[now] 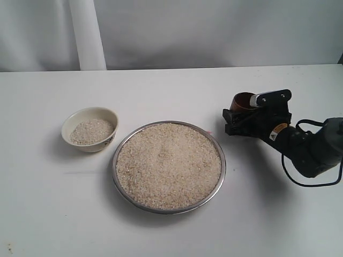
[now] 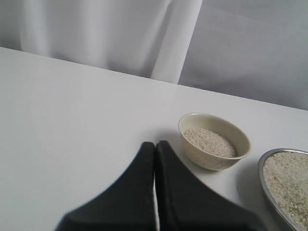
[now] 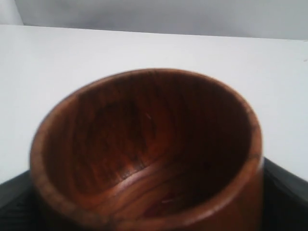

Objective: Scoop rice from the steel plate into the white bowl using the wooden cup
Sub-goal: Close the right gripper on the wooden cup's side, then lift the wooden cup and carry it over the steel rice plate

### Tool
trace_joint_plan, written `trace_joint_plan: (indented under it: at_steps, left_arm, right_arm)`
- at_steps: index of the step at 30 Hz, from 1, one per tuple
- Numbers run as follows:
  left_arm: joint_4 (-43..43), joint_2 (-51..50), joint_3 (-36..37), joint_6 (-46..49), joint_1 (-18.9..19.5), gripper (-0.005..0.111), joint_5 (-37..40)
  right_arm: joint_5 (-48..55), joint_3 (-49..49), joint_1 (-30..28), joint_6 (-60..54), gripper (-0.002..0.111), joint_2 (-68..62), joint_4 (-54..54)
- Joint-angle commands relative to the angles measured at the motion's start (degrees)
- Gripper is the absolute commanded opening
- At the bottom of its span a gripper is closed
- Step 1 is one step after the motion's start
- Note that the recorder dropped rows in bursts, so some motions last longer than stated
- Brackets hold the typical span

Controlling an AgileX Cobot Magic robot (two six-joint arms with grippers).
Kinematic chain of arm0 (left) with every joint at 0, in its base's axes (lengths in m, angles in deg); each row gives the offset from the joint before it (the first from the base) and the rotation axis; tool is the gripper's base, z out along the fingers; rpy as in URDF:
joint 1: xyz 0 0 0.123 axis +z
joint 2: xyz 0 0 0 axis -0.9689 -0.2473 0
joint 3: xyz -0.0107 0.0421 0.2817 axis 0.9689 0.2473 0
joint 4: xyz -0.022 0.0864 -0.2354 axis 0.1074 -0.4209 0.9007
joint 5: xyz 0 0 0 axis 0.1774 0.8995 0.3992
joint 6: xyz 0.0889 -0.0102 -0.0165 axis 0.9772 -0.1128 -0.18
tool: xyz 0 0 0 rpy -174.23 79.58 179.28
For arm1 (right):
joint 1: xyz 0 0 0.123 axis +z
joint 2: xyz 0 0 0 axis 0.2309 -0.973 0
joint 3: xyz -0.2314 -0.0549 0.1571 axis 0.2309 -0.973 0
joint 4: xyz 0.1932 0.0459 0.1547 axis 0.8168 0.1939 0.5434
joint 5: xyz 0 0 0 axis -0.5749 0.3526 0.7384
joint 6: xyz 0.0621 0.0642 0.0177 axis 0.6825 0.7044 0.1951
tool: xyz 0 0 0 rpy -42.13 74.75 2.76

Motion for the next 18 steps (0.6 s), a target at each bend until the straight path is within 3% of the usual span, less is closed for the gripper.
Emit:
trace_joint_plan:
  at_steps: [1,4,7,18]
  left_arm:
    - [0.2,0.1,0.0,-0.2,-0.4,0.0,-0.6]
    - [0.2,0.1,0.0,-0.2,-0.4,0.0,-0.6]
    - [0.2,0.1,0.0,-0.2,-0.4,0.0,-0.6]
    - [0.2,0.1,0.0,-0.2,-0.4,0.0,-0.6]
  right_arm:
    - [1.6,0.3,-0.1,0.2,0.04,-0.1,-0.8]
    - [2.3,0.3,-0.1,0.2,0.014,-0.1,-3.0]
    - [2.9,0.3,-0.1,0.1,0.001,0.2,-5.4]
    - [14.9,0.3,-0.1,6.8,0.0,12.6,-17.1]
